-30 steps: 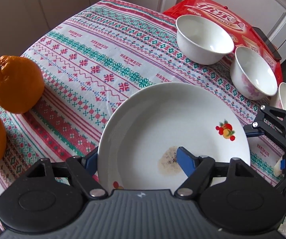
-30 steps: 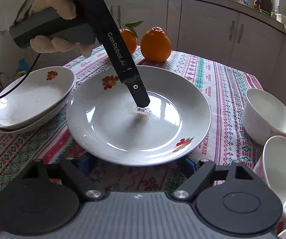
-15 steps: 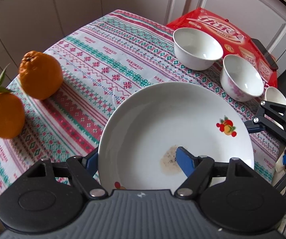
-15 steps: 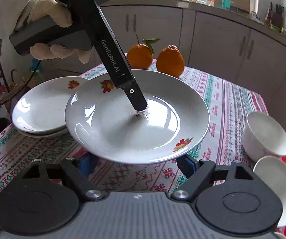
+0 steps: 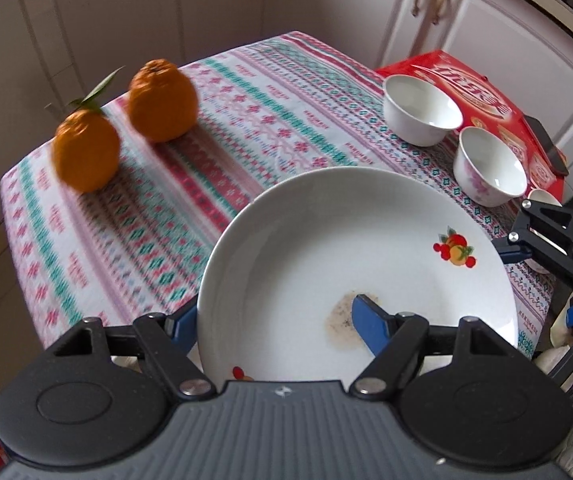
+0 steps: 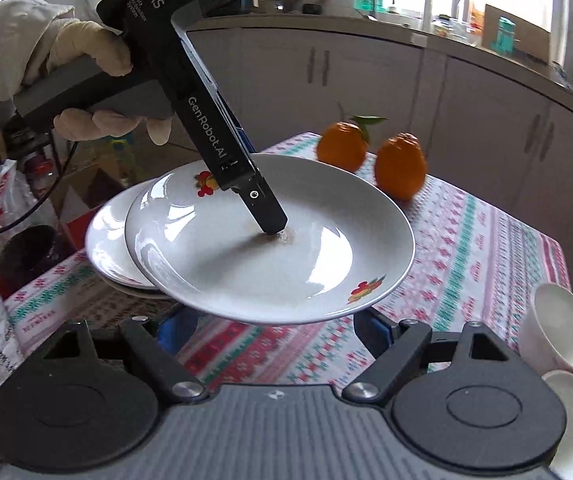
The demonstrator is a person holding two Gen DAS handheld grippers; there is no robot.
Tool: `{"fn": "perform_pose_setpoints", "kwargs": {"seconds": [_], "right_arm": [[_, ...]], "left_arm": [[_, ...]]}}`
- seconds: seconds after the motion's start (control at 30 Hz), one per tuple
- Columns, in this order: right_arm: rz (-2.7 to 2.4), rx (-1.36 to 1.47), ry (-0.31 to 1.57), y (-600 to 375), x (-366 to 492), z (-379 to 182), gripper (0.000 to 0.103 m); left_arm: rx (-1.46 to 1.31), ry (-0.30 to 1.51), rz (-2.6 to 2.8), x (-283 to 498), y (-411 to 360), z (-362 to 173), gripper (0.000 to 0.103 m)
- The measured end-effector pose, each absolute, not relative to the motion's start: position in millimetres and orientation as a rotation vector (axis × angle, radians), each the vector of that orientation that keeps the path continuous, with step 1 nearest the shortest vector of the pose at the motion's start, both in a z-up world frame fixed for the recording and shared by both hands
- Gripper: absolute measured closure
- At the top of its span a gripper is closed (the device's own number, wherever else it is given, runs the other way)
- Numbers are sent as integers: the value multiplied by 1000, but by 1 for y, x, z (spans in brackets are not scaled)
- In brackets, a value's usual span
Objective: Organize plates and bowls
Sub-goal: 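Lift the stained flat plate with the left tool toward the deep plate stack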
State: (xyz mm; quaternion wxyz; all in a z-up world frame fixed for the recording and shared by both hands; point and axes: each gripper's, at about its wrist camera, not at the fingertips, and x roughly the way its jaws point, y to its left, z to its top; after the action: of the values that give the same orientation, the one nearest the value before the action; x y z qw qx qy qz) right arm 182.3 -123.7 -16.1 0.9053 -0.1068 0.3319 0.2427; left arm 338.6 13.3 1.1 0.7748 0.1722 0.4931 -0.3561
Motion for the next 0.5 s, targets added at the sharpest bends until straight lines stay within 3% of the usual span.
{"fn": "perform_pose_setpoints", "kwargs": {"seconds": [0.5], "right_arm": [[616,-289,705,-79,186,-24,14]], "left_arm": [[263,1084,-671,320,73,-10,26]]}}
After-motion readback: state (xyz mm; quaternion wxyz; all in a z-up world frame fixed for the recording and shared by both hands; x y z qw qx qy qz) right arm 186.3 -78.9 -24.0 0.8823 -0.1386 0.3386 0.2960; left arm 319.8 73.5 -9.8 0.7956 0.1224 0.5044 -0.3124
